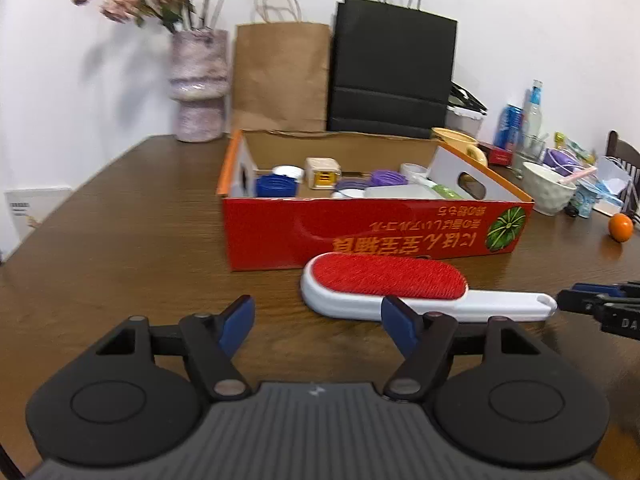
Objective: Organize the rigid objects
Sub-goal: 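Grasp the red lint roller head with the left tool while the right grasps its handle, then lift the lint roller with both tools and lay it into the red box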
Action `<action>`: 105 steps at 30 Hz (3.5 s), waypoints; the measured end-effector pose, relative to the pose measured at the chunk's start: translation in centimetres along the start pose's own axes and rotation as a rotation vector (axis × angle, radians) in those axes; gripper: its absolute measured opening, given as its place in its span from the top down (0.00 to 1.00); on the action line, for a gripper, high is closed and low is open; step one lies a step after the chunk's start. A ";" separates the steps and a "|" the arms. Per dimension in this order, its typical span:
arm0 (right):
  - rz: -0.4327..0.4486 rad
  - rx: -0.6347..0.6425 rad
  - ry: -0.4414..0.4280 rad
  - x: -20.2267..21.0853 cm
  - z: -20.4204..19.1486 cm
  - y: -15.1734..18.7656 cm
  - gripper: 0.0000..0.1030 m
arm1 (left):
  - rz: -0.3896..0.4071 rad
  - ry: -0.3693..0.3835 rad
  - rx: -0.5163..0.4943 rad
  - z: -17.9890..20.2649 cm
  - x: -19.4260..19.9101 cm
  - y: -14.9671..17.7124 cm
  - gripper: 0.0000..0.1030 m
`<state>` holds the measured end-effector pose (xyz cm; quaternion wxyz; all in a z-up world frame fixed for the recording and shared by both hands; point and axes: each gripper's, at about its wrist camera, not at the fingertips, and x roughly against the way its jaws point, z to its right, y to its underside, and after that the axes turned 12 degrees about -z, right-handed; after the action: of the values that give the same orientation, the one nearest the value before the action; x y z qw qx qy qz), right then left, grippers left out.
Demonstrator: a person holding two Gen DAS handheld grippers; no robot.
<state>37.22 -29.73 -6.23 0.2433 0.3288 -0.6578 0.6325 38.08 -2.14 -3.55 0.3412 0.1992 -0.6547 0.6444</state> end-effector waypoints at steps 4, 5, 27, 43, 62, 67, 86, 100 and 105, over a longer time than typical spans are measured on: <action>-0.034 -0.022 -0.012 -1.3 0.4 -0.5 0.73 | -0.029 0.039 -0.006 -0.2 -1.9 -1.7 0.29; -0.044 -0.024 -0.015 -1.6 0.4 -0.6 0.73 | -0.043 0.048 -0.002 -0.3 -2.4 -2.1 0.30; 0.166 -0.047 -0.082 3.8 -0.1 0.4 0.90 | 0.175 0.115 0.078 0.0 3.9 0.0 0.51; 0.475 0.089 -0.115 20.6 -4.7 6.7 0.90 | 0.460 0.049 0.089 2.3 23.4 9.3 0.51; 0.470 0.057 -0.098 19.5 -3.5 1.0 0.90 | 0.483 0.056 0.041 2.5 21.6 3.6 0.51; 0.473 0.063 -0.097 16.4 -2.9 -3.9 0.90 | 0.477 0.049 0.037 1.6 18.4 -0.9 0.51; 0.396 0.036 -0.095 0.2 0.3 -21.9 0.92 | 0.386 0.049 0.069 -2.9 2.2 -18.0 0.52; -0.060 0.210 -0.100 -11.7 -2.7 -22.5 0.89 | -0.155 0.006 0.019 -2.6 -10.5 -17.6 0.44; -0.179 0.183 -0.042 -15.0 -1.3 -21.3 0.81 | -0.209 -0.067 -0.011 -3.3 -12.4 -15.7 0.36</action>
<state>62.80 -26.21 -2.86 0.2542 0.4203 -0.5702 0.6585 58.26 -2.57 -1.37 0.3857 0.2860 -0.6447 0.5948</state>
